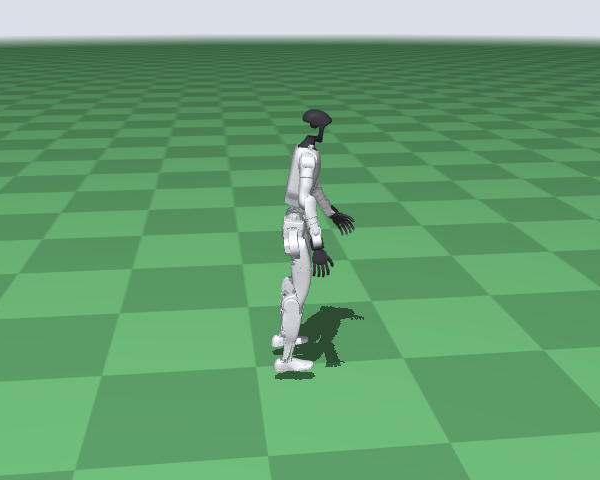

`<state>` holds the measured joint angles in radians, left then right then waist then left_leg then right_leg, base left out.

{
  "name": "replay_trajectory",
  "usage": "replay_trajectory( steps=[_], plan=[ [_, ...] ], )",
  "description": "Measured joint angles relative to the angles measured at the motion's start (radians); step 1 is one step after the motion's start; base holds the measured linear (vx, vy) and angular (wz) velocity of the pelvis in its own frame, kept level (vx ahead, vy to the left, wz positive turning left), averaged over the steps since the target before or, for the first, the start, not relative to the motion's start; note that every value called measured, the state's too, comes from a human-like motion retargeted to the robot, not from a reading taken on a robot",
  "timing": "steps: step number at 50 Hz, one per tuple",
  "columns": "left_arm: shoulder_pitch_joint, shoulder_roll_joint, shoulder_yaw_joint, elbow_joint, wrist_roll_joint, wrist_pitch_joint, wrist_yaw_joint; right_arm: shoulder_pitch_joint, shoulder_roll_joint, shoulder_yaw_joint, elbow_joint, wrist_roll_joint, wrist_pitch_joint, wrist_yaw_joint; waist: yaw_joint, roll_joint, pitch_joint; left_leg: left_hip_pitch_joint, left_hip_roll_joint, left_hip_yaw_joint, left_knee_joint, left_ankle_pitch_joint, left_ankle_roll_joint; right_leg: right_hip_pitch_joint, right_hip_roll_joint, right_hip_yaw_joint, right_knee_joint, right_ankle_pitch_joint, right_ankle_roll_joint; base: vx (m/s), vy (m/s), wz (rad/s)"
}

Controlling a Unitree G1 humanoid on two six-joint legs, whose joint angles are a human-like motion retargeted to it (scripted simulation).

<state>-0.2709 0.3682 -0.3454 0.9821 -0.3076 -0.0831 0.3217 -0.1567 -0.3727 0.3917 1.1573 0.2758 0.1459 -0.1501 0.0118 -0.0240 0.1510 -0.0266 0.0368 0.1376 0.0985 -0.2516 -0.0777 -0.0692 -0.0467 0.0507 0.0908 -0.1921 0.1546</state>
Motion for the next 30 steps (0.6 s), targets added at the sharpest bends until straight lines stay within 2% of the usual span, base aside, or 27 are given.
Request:
replay_trajectory(
  steps=[3, 6, 10, 15, 20, 23, 25, 26, 28, 30],
  plan=[
    [-0.015, 0.020, -0.027, -0.026, -0.012, -0.012, 0.024, -0.042, 0.016, -0.003, 0.055, 0.005, 0.002, -0.054, 0.005, -0.013, 0.021, -0.003, -0.012, 0.013, 0.018, 0.017, 0.023, -0.007, -0.003, 0.039, 0.018, -0.010, -0.033, -0.02, -0.02, -0.49],
    [-0.026, 0.018, -0.017, 0.011, 0.009, 0.021, 0.016, -0.060, 0.019, 0.011, 0.067, -0.027, 0.016, -0.061, 0.024, -0.013, 0.030, -0.001, -0.010, 0.044, 0.052, 0.012, 0.017, -0.008, -0.001, 0.078, 0.028, -0.018, -0.046, 0.05, -0.02, -0.62],
    [0.040, 0.008, 0.038, -0.011, 0.012, 0.048, 0.001, -0.016, -0.017, 0.031, -0.062, -0.053, 0.009, -0.036, 0.039, -0.003, 0.017, 0.007, 0.001, 0.084, 0.059, 0.019, 0.009, -0.006, 0.005, 0.107, 0.016, 0.002, -0.018, 0.11, -0.04, -0.47],
    [0.140, 0.027, -0.007, -0.104, -0.120, -0.014, 0.057, 0.081, -0.048, 0.039, -0.239, 0.074, -0.021, -0.057, 0.040, -0.032, 0.015, -0.014, -0.015, 0.077, 0.019, 0.055, 0.033, -0.033, -0.011, 0.089, 0.000, 0.018, 0.021, 0.05, -0.06, 0.15],
    [0.115, 0.009, -0.061, -0.039, -0.177, -0.024, 0.070, 0.109, -0.013, 0.064, -0.173, 0.194, 0.021, 0.006, 0.047, -0.067, 0.105, -0.113, -0.048, 0.063, 0.061, 0.050, 0.050, -0.061, -0.050, 0.038, -0.020, 0.028, 0.021, -0.12, -0.03, 0.63],
    [0.080, -0.013, -0.012, -0.018, -0.146, 0.023, 0.043, 0.069, -0.003, 0.070, -0.151, 0.138, 0.037, 0.045, 0.036, -0.031, 0.219, -0.171, -0.027, 0.034, 0.116, 0.029, 0.088, -0.102, -0.008, 0.073, 0.068, -0.041, -0.059, -0.23, 0.00, 0.39],
    [0.063, -0.014, 0.012, -0.036, -0.142, 0.047, 0.044, 0.039, -0.002, 0.069, -0.174, 0.108, 0.030, 0.027, 0.019, -0.010, 0.300, -0.247, -0.008, 0.003, 0.255, -0.023, 0.150, -0.180, 0.044, 0.142, 0.245, -0.135, -0.117, -0.27, -0.01, 0.35],
    [0.050, -0.010, 0.009, -0.043, -0.148, 0.051, 0.058, 0.023, 0.003, 0.067, -0.188, 0.118, 0.024, 0.003, 0.007, -0.010, 0.331, -0.325, -0.006, -0.015, 0.392, -0.081, 0.190, -0.246, 0.069, 0.165, 0.377, -0.195, -0.128, -0.26, -0.01, 0.53],
    [0.022, -0.002, -0.011, -0.036, -0.152, 0.060, 0.090, -0.008, 0.020, 0.064, -0.193, 0.159, 0.009, -0.050, -0.020, -0.006, 0.361, -0.513, -0.003, -0.049, 0.685, -0.191, 0.254, -0.400, 0.108, 0.173, 0.641, -0.313, -0.146, -0.23, -0.01, 0.73],
    [-0.017, 0.000, -0.042, 0.015, -0.128, 0.085, 0.099, -0.052, 0.043, 0.053, -0.148, 0.214, 0.002, -0.092, -0.040, 0.005, 0.369, -0.683, -0.005, -0.076, 0.931, -0.268, 0.293, -0.544, 0.123, 0.134, 0.869, -0.412, -0.180, -0.17, 0.00, 0.75]
  ],
)
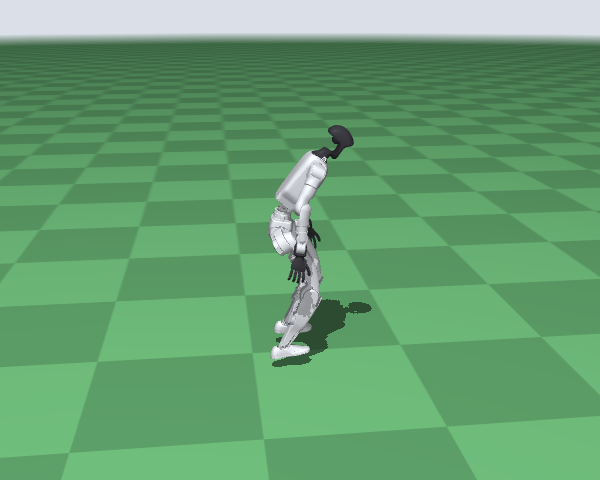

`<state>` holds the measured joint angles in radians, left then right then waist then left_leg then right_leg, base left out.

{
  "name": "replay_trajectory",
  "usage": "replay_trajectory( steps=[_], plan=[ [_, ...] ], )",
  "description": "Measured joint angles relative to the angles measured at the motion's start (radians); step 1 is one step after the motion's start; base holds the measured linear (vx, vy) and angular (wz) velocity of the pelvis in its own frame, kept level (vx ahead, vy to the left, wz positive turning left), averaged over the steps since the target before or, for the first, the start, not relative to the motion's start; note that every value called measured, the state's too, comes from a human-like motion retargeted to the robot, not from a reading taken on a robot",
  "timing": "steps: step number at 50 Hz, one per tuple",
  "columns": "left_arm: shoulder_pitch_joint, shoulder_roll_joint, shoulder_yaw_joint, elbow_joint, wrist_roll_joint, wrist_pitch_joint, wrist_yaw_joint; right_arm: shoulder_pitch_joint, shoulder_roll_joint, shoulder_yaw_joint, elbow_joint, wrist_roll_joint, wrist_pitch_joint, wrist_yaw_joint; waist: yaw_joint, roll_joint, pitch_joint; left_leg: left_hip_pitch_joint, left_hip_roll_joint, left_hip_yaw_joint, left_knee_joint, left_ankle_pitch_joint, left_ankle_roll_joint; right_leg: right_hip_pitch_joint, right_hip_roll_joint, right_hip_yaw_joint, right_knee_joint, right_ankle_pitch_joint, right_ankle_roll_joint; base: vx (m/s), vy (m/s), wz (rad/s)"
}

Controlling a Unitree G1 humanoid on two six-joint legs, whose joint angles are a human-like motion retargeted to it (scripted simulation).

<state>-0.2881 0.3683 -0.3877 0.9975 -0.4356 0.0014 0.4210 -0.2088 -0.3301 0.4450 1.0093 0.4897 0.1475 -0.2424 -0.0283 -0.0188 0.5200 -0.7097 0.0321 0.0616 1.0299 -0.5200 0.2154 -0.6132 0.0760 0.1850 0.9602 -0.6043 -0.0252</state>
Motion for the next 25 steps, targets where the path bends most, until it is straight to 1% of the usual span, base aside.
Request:
replay_trajectory(
  steps=[2, 3, 5, 7, 8, 10, 11, 12, 13, 14, 15, 16, 17, 18, 19, 20, 21, 22, 23, 24, 25],
  plan=[
    [-0.088, -0.005, -0.035, 0.111, 0.095, 0.054, -0.073, -0.110, 0.014, -0.024, 0.110, 0.033, 0.004, 0.007, -0.014, 0.021, -0.010, -0.152, -0.009, -0.021, 0.176, -0.056, 0.020, -0.143, -0.004, -0.041, 0.186, -0.071, -0.039, -0.11, 0.03, 0.61],
    [-0.126, -0.004, -0.057, 0.160, 0.167, 0.080, -0.132, -0.170, 0.009, -0.032, 0.153, 0.028, 0.006, 0.024, -0.018, 0.030, -0.015, -0.204, -0.012, -0.026, 0.237, -0.079, 0.025, -0.193, -0.005, -0.051, 0.255, -0.095, -0.050, -0.06, 0.04, 0.33],
    [-0.170, 0.021, -0.133, 0.194, 0.332, 0.099, -0.227, -0.271, -0.031, -0.004, 0.142, 0.016, -0.014, 0.016, -0.020, 0.046, -0.032, -0.271, -0.009, -0.027, 0.319, -0.110, 0.028, -0.260, 0.001, -0.056, 0.341, -0.125, -0.059, 0.00, 0.00, 0.00],
    [-0.153, 0.117, -0.267, 0.075, 0.446, 0.061, -0.177, -0.322, -0.144, 0.111, -0.091, 0.045, -0.082, -0.088, -0.015, 0.055, -0.067, -0.283, 0.011, -0.014, 0.330, -0.110, 0.032, -0.278, 0.014, -0.047, 0.345, -0.115, -0.060, 0.11, 0.04, -0.49],
    [-0.129, 0.191, -0.333, -0.037, 0.477, 0.037, -0.097, -0.335, -0.232, 0.174, -0.280, 0.060, -0.117, -0.136, -0.009, 0.057, -0.090, -0.272, 0.024, -0.003, 0.309, -0.098, 0.038, -0.269, 0.022, -0.039, 0.317, -0.096, -0.060, 0.20, 0.04, -0.76],
    [-0.068, 0.354, -0.408, -0.294, 0.502, -0.010, 0.082, -0.363, -0.432, 0.242, -0.678, 0.071, -0.154, -0.110, 0.011, 0.057, -0.141, -0.194, 0.054, 0.025, 0.201, -0.047, 0.046, -0.197, 0.038, -0.013, 0.186, -0.029, -0.054, 0.31, 0.04, -0.87],
    [-0.027, 0.418, -0.402, -0.404, 0.491, -0.033, 0.149, -0.369, -0.530, 0.241, -0.838, 0.075, -0.147, -0.045, 0.023, 0.049, -0.166, -0.111, 0.053, 0.051, 0.081, 0.011, 0.045, -0.118, 0.028, 0.011, 0.059, 0.038, -0.047, 0.43, 0.05, -0.76],
    [0.019, 0.471, -0.386, -0.502, 0.476, -0.055, 0.207, -0.363, -0.623, 0.231, -0.981, 0.077, -0.137, 0.013, 0.035, 0.039, -0.190, -0.013, 0.047, 0.075, -0.063, 0.090, 0.034, -0.026, 0.012, 0.034, -0.091, 0.126, -0.038, 0.53, 0.06, -0.61],
    [0.076, 0.503, -0.352, -0.574, 0.452, -0.077, 0.245, -0.334, -0.706, 0.205, -1.089, 0.073, -0.123, 0.056, 0.048, 0.027, -0.211, 0.114, 0.030, 0.095, -0.255, 0.210, 0.007, 0.092, -0.018, 0.056, -0.286, 0.257, -0.027, 0.59, 0.05, -0.51],
    [0.135, 0.507, -0.317, -0.608, 0.425, -0.102, 0.269, -0.275, -0.766, 0.172, -1.150, 0.058, -0.117, 0.074, 0.063, 0.010, -0.239, 0.253, 0.003, 0.097, -0.493, 0.388, -0.047, 0.215, -0.058, 0.073, -0.504, 0.435, 0.011, 0.65, 0.04, -0.41],
    [0.193, 0.498, -0.282, -0.623, 0.397, -0.129, 0.284, -0.201, -0.814, 0.136, -1.188, 0.037, -0.114, 0.078, 0.078, -0.008, -0.272, 0.400, -0.030, 0.091, -0.753, 0.594, -0.114, 0.340, -0.103, 0.088, -0.734, 0.638, 0.062, 0.64, 0.04, -0.33],
    [0.247, 0.459, -0.256, -0.594, 0.380, -0.154, 0.275, -0.091, -0.822, 0.094, -1.166, 0.013, -0.117, 0.077, 0.097, -0.012, -0.317, 0.506, -0.035, 0.046, -0.928, 0.767, -0.233, 0.420, -0.117, 0.091, -0.858, 0.808, 0.180, 0.62, -0.02, -0.19],
    [0.291, 0.416, -0.227, -0.556, 0.366, -0.169, 0.260, 0.014, -0.813, 0.056, -1.126, -0.014, -0.113, 0.088, 0.110, -0.010, -0.362, 0.593, -0.028, -0.006, -1.053, 0.906, -0.337, 0.491, -0.113, 0.086, -0.947, 0.950, 0.265, 0.59, -0.19, 0.13],
    [0.317, 0.367, -0.192, -0.502, 0.360, -0.164, 0.237, 0.106, -0.771, 0.024, -1.049, -0.046, -0.095, 0.121, 0.111, 0.004, -0.404, 0.641, 0.003, -0.075, -1.076, 0.976, -0.411, 0.544, -0.072, 0.067, -0.962, 1.037, 0.281, 0.53, -0.13, 0.43],
    [0.347, 0.312, -0.152, -0.457, 0.362, -0.143, 0.216, 0.192, -0.721, -0.004, -0.962, -0.080, -0.067, 0.169, 0.107, 0.009, -0.437, 0.668, -0.017, -0.094, -1.017, 1.017, -0.396, 0.594, -0.076, 0.088, -0.938, 1.090, 0.279, 0.46, 0.12, 0.64],
    [0.380, 0.253, -0.110, -0.417, 0.367, -0.115, 0.196, 0.274, -0.665, -0.029, -0.870, -0.115, -0.033, 0.223, 0.099, 0.010, -0.466, 0.685, -0.063, -0.089, -0.918, 1.044, -0.337, 0.643, -0.101, 0.128, -0.894, 1.124, 0.266, 0.42, 0.30, 0.63],
    [0.401, 0.219, -0.065, -0.391, 0.386, -0.059, 0.156, 0.319, -0.607, -0.056, -0.778, -0.128, 0.010, 0.293, 0.089, 0.050, -0.435, 0.700, -0.033, -0.062, -0.668, 0.994, -0.250, 0.675, -0.036, 0.090, -0.657, 1.067, 0.144, 0.39, 0.22, 0.57],
    [0.419, 0.191, -0.024, -0.366, 0.405, -0.007, 0.115, 0.354, -0.551, -0.078, -0.689, -0.135, 0.049, 0.348, 0.083, 0.084, -0.406, 0.702, 0.002, -0.035, -0.397, 0.933, -0.171, 0.680, 0.022, 0.046, -0.378, 1.000, 0.042, 0.29, 0.01, 0.38],
    [0.429, 0.176, 0.008, -0.343, 0.428, 0.036, 0.074, 0.372, -0.503, -0.091, -0.606, -0.127, 0.079, 0.375, 0.086, 0.105, -0.378, 0.678, 0.047, -0.007, -0.085, 0.852, -0.105, 0.633, 0.071, -0.011, -0.017, 0.912, -0.017, 0.15, -0.05, 0.10],
    [0.426, 0.164, 0.041, -0.316, 0.435, 0.068, 0.044, 0.359, -0.452, -0.091, -0.503, -0.128, 0.093, 0.376, 0.098, 0.119, -0.397, 0.598, 0.080, -0.006, 0.200, 0.803, -0.077, 0.536, 0.115, -0.059, 0.294, 0.874, -0.046, 0.03, -0.10, -0.21],
    [0.415, 0.152, 0.075, -0.287, 0.435, 0.094, 0.018, 0.331, -0.400, -0.083, -0.391, -0.133, 0.100, 0.366, 0.115, 0.129, -0.438, 0.490, 0.107, -0.018, 0.470, 0.769, -0.069, 0.414, 0.156, -0.103, 0.581, 0.861, -0.058, 0.00, -0.16, -0.44]
  ],
)
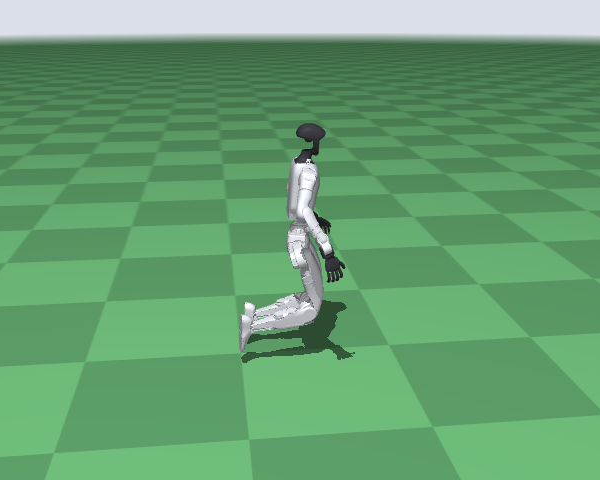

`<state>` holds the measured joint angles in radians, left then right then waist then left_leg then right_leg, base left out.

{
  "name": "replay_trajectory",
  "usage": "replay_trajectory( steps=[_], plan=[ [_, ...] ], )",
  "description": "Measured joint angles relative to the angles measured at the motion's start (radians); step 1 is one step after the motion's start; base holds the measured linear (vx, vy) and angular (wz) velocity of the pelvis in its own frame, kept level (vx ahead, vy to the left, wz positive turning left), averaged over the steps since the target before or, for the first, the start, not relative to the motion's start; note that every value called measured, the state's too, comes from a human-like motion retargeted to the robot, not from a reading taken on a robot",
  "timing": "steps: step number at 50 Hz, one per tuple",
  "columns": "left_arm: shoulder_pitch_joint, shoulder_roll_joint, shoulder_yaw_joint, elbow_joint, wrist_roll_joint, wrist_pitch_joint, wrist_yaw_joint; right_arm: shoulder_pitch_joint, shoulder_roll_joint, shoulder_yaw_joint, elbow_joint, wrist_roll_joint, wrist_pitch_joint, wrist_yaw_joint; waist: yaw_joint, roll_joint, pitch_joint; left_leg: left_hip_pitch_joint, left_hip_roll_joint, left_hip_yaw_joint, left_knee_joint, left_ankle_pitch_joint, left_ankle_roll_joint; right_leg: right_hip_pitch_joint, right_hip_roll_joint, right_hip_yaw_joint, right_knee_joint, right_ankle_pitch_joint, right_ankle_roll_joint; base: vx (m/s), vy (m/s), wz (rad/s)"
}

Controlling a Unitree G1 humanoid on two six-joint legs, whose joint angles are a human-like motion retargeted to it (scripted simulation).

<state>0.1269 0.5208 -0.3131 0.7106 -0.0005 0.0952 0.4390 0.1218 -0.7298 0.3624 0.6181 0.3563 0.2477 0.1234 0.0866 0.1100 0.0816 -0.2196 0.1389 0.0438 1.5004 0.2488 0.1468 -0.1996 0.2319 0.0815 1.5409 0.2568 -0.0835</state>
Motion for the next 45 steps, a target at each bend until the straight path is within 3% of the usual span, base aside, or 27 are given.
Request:
replay_trajectory(
  steps=[2, 5, 7, 10, 12, 15, 16, 17, 18, 20, 22, 23, 25, 27, 30, 33, 35, 37, 40, 45],
  plan=[
    [0.008, -0.031, 0.048, 0.057, -0.077, 0.019, -0.013, -0.033, 0.075, 0.016, 0.189, -0.063, 0.017, -0.049, 0.020, 0.010, -0.024, -0.074, -0.064, -0.031, 0.307, 0.027, -0.065, -0.085, 0.047, -0.064, 0.309, 0.039, -0.032, -0.01, -0.13, -0.34],
    [0.014, -0.082, 0.074, 0.161, -0.210, 0.033, -0.043, -0.072, 0.159, 0.027, 0.433, -0.152, 0.050, -0.079, 0.001, 0.005, -0.053, -0.159, -0.105, 0.002, 0.451, 0.036, -0.046, -0.114, 0.031, -0.058, 0.379, -0.025, -0.017, 0.03, 0.11, 0.49],
    [0.030, -0.100, 0.072, 0.222, -0.259, 0.031, -0.084, -0.077, 0.200, 0.002, 0.526, -0.162, 0.059, -0.080, -0.019, 0.000, -0.052, -0.159, -0.073, 0.019, 0.319, -0.021, -0.036, -0.060, -0.044, 0.000, 0.156, -0.135, 0.008, 0.10, 0.23, 0.62],
    [0.096, -0.099, 0.058, 0.242, -0.285, -0.014, -0.127, -0.043, 0.237, -0.049, 0.534, -0.153, 0.050, -0.094, -0.030, -0.019, 0.013, -0.024, -0.041, 0.072, -0.095, -0.136, -0.101, 0.142, -0.202, 0.008, -0.419, -0.213, 0.049, 0.07, 0.11, 0.20],
    [0.141, -0.071, 0.042, 0.191, -0.303, -0.065, -0.108, -0.030, 0.237, -0.036, 0.467, -0.127, 0.037, -0.098, -0.020, -0.054, 0.052, 0.060, -0.067, 0.104, -0.452, -0.136, -0.152, 0.267, -0.266, 0.022, -0.882, -0.155, 0.123, -0.02, 0.00, -0.11],
    [0.188, -0.001, 0.031, 0.052, -0.326, -0.142, -0.077, -0.054, 0.200, 0.030, 0.322, -0.064, -0.008, -0.099, 0.021, -0.139, 0.061, 0.093, -0.144, 0.124, -1.024, 0.015, -0.201, 0.287, -0.323, 0.132, -1.421, 0.009, 0.270, -0.14, -0.03, -0.48],
    [0.199, 0.025, 0.038, 0.004, -0.339, -0.166, -0.075, -0.072, 0.183, 0.042, 0.272, -0.044, -0.034, -0.111, 0.033, -0.147, 0.074, 0.097, -0.144, 0.107, -1.128, -0.020, -0.203, 0.265, -0.307, 0.162, -1.467, -0.040, 0.273, -0.23, -0.02, -0.60],
    [0.204, 0.048, 0.047, -0.036, -0.355, -0.184, -0.073, -0.095, 0.169, 0.051, 0.228, -0.022, -0.057, -0.123, 0.043, -0.155, 0.093, 0.099, -0.143, 0.093, -1.194, -0.101, -0.187, 0.243, -0.290, 0.185, -1.484, -0.125, 0.256, -0.28, 0.00, -0.57],
    [0.198, 0.067, 0.057, -0.060, -0.380, -0.192, -0.072, -0.130, 0.158, 0.056, 0.196, 0.005, -0.072, -0.136, 0.049, -0.162, 0.124, 0.097, -0.142, 0.086, -1.183, -0.274, -0.137, 0.222, -0.272, 0.193, -1.445, -0.284, 0.200, -0.31, 0.00, -0.46],
    [0.144, 0.080, 0.065, -0.029, -0.428, -0.178, -0.067, -0.220, 0.167, 0.068, 0.191, 0.061, -0.088, -0.184, 0.049, -0.171, 0.222, 0.058, -0.135, 0.075, -0.960, -0.692, 0.023, 0.132, -0.216, 0.183, -1.128, -0.708, 0.056, -0.32, -0.08, -0.32],
    [0.036, 0.050, 0.055, 0.122, -0.451, -0.128, -0.050, -0.309, 0.227, 0.083, 0.262, 0.093, -0.085, -0.260, 0.055, -0.153, 0.310, -0.032, -0.037, 0.057, -0.639, -0.905, 0.115, 0.032, -0.096, 0.154, -0.791, -0.916, -0.093, -0.24, -0.35, -0.29],
    [-0.043, 0.018, 0.050, 0.226, -0.461, -0.102, -0.037, -0.354, 0.264, 0.085, 0.315, 0.104, -0.082, -0.308, 0.057, -0.138, 0.338, -0.075, 0.009, 0.040, -0.529, -0.938, 0.115, -0.005, -0.051, 0.129, -0.697, -0.936, -0.128, -0.13, -0.15, 0.09],
    [-0.188, -0.085, 0.059, 0.425, -0.478, -0.083, 0.015, -0.390, 0.323, 0.074, 0.405, 0.119, -0.085, -0.400, 0.036, -0.138, 0.350, -0.101, -0.042, 0.043, -0.486, -0.921, 0.115, -0.024, -0.104, 0.101, -0.642, -0.935, -0.075, 0.00, 0.27, 0.66],
    [-0.249, -0.167, 0.109, 0.466, -0.492, -0.100, 0.088, -0.356, 0.360, 0.055, 0.412, 0.109, -0.096, -0.443, 0.024, -0.174, 0.307, -0.038, -0.127, 0.060, -0.647, -0.827, 0.062, 0.020, -0.203, 0.099, -0.742, -0.883, 0.025, 0.18, 0.28, 0.55],
    [-0.224, -0.232, 0.168, 0.323, -0.484, -0.153, 0.089, -0.270, 0.395, 0.035, 0.361, 0.043, -0.112, -0.416, 0.047, -0.186, 0.179, 0.078, -0.152, 0.077, -0.988, -0.629, -0.024, 0.083, -0.243, 0.109, -1.003, -0.674, 0.112, 0.24, 0.07, -0.21],
    [-0.158, -0.241, 0.142, 0.158, -0.402, -0.179, -0.042, -0.216, 0.397, 0.029, 0.354, -0.040, -0.110, -0.317, 0.036, -0.158, 0.045, 0.159, -0.132, 0.093, -1.284, -0.434, -0.126, 0.129, -0.232, 0.107, -1.248, -0.454, 0.141, 0.17, 0.05, -0.15],
    [-0.138, -0.229, 0.094, 0.080, -0.337, -0.187, -0.090, -0.207, 0.385, 0.025, 0.368, -0.061, -0.105, -0.244, 0.013, -0.137, -0.015, 0.184, -0.123, 0.097, -1.386, -0.364, -0.181, 0.158, -0.232, 0.081, -1.361, -0.367, 0.152, 0.10, 0.05, 0.05],
    [-0.153, -0.212, 0.036, 0.019, -0.301, -0.193, -0.103, -0.216, 0.370, 0.020, 0.381, -0.041, -0.105, -0.188, -0.004, -0.126, -0.045, 0.195, -0.124, 0.097, -1.428, -0.362, -0.211, 0.173, -0.243, 0.040, -1.411, -0.359, 0.167, 0.03, 0.02, 0.01],
    [-0.246, -0.194, -0.055, -0.017, -0.291, -0.203, -0.114, -0.267, 0.360, 0.019, 0.424, 0.014, -0.120, -0.189, -0.007, -0.130, -0.051, 0.203, -0.137, 0.107, -1.448, -0.419, -0.216, 0.174, -0.259, 0.004, -1.417, -0.442, 0.181, -0.01, 0.00, -0.07],
    [-0.475, -0.211, -0.231, 0.241, -0.202, -0.168, -0.121, -0.365, 0.399, 0.072, 0.561, -0.027, -0.131, -0.391, 0.012, -0.157, -0.026, 0.189, -0.160, 0.134, -1.422, -0.460, -0.177, 0.145, -0.276, 0.028, -1.370, -0.522, 0.158, -0.04, 0.01, -0.20]
  ],
)
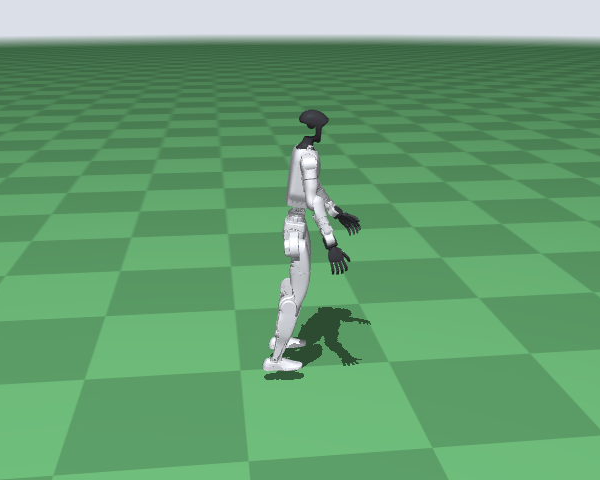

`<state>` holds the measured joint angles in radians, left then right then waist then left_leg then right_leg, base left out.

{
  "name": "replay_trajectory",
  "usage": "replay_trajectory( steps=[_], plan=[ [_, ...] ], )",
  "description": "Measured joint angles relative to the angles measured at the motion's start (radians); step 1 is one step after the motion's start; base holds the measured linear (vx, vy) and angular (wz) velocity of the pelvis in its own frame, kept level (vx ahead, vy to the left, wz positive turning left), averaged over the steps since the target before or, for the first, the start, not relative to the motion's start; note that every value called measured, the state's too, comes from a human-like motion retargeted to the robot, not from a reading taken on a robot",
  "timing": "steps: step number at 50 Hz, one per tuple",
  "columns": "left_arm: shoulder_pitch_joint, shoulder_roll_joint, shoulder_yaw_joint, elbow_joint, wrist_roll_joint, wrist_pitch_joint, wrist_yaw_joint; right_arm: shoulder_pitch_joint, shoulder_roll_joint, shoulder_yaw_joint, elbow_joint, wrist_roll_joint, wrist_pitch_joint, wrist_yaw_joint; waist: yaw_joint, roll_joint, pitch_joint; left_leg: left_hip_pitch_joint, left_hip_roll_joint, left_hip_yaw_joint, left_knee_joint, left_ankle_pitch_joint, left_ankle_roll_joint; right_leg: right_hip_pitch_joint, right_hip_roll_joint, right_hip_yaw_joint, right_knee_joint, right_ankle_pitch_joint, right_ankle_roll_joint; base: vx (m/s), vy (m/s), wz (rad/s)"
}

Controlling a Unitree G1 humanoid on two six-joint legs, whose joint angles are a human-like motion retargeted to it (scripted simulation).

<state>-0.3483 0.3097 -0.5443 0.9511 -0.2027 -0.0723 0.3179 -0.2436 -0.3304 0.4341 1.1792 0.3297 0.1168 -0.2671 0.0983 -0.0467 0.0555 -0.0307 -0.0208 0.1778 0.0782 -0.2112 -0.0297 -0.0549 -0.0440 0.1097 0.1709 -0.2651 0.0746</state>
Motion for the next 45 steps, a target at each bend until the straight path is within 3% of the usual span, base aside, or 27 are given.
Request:
replay_trajectory(
  steps=[5, 8, 15, 21, 25, 33, 38, 45],
  plan=[
    [-0.096, -0.047, -0.098, 0.243, 0.359, 0.122, -0.169, 0.011, -0.031, 0.056, -0.050, -0.096, 0.043, 0.157, -0.010, 0.032, 0.011, -0.017, 0.018, 0.003, 0.038, 0.026, -0.018, 0.008, 0.010, -0.004, -0.016, 0.057, 0.014, 0.00, 0.00, 0.00],
    [-0.078, -0.013, -0.105, 0.190, 0.460, 0.098, -0.177, 0.010, -0.048, 0.058, -0.093, -0.109, 0.019, 0.206, -0.011, 0.025, 0.010, -0.020, 0.018, 0.021, 0.047, -0.003, 0.008, 0.007, 0.010, 0.013, -0.023, 0.031, 0.035, 0.03, -0.04, -0.28],
    [0.085, 0.026, -0.021, 0.030, 0.223, 0.008, 0.023, 0.017, -0.020, 0.029, -0.117, -0.110, -0.011, 0.069, -0.009, 0.004, 0.022, 0.001, 0.017, 0.068, 0.027, -0.002, 0.016, 0.010, 0.010, 0.057, -0.040, 0.031, 0.038, 0.05, -0.03, -0.34],
    [0.228, 0.011, 0.164, -0.024, 0.057, 0.043, -0.063, 0.092, -0.056, 0.017, -0.229, -0.088, 0.002, 0.151, -0.004, 0.010, 0.056, -0.002, 0.031, 0.081, 0.054, 0.000, 0.008, 0.005, 0.021, 0.060, -0.021, 0.050, 0.040, 0.01, 0.00, -0.03],
    [0.304, 0.011, 0.218, -0.005, 0.009, 0.048, -0.045, 0.150, -0.086, 0.024, -0.306, -0.058, -0.003, 0.181, -0.009, 0.013, 0.078, -0.010, 0.040, 0.085, 0.055, 0.016, -0.005, -0.002, 0.027, 0.057, -0.026, 0.076, 0.046, 0.00, 0.00, 0.00],
    [0.390, 0.031, 0.198, 0.122, 0.001, 0.079, 0.018, 0.244, -0.118, 0.005, -0.316, -0.033, 0.012, 0.190, -0.027, 0.025, 0.087, -0.007, 0.046, 0.073, 0.051, 0.026, 0.008, 0.017, 0.031, 0.033, -0.045, 0.088, 0.048, 0.03, -0.01, 0.09],
    [0.419, 0.081, 0.112, 0.081, -0.142, 0.049, 0.126, 0.330, -0.170, 0.019, -0.391, 0.067, 0.020, 0.103, -0.017, 0.022, 0.106, -0.028, 0.046, 0.056, 0.073, 0.055, 0.007, 0.000, 0.028, 0.024, -0.022, 0.115, 0.039, 0.00, -0.02, 0.10],
    [0.404, 0.141, 0.069, -0.107, -0.237, -0.034, 0.111, 0.304, -0.205, 0.065, -0.416, 0.085, 0.031, 0.098, -0.016, 0.007, 0.238, -0.100, 0.058, 0.018, 0.065, 0.169, -0.014, -0.079, 0.044, 0.084, -0.014, 0.225, 0.062, -0.21, -0.05, 0.03]
  ],
)
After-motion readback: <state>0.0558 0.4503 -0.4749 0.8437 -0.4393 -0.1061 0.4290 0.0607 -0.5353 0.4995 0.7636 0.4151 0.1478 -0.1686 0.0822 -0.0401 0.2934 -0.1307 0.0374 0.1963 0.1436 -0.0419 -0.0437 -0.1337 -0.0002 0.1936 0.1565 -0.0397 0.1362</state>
